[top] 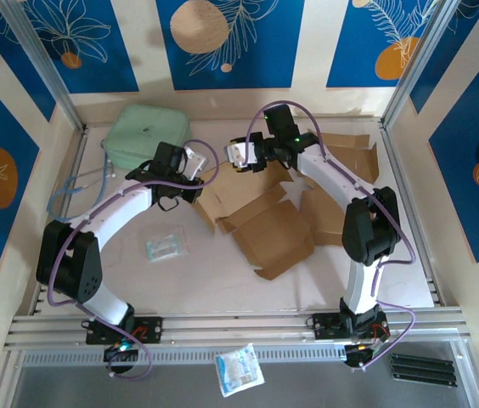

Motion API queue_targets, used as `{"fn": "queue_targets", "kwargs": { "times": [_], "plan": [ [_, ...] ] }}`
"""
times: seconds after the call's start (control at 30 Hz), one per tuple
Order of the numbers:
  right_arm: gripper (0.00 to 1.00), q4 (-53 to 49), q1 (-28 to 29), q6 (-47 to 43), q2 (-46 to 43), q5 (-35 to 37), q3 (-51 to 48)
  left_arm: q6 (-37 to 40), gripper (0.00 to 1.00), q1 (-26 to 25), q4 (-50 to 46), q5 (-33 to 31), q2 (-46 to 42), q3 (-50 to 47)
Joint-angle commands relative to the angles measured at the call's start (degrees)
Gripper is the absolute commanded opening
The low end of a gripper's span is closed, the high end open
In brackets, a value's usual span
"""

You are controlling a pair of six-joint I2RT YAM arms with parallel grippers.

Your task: Fold the paper box

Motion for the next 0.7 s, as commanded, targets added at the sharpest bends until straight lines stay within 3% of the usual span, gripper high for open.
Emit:
{"fn": "queue_targets", "kwargs": {
  "times": [0.0, 0.3, 0.37, 0.47, 0.53, 0.67],
  "plan": [
    [0.39, -3.6, -0.4, -2.6, 2.1, -1.3, 2.3, 1.7, 0.0, -0.7, 1.0, -0.3, -1.2, 1.5],
    [0.12, 8.2, 1.0, -1.6, -1.1, 4.7, -4.9, -2.5, 0.0, -1.4, 3.1, 1.0, -2.0, 1.2],
    [0.06, 14.0, 1.7, -1.3, -2.7, 7.1, -8.9, -7.2, 0.08, -1.4, 5.5, 2.3, -2.8, 0.4],
    [0.05, 25.7, 3.1, -0.4, -4.3, 12.4, -15.3, -14.7, 0.29, -1.4, 8.6, 3.6, -4.3, -1.1],
    [0.04, 32.7, 3.9, -0.1, -4.7, 15.9, -18.8, -19.3, 0.38, -1.4, 10.1, 3.5, -5.4, -2.0],
    [0.04, 45.7, 5.5, -0.6, -4.3, 22.1, -24.7, -28.8, 0.46, -1.3, 10.2, -0.7, -8.3, -3.6]
  ]
}}
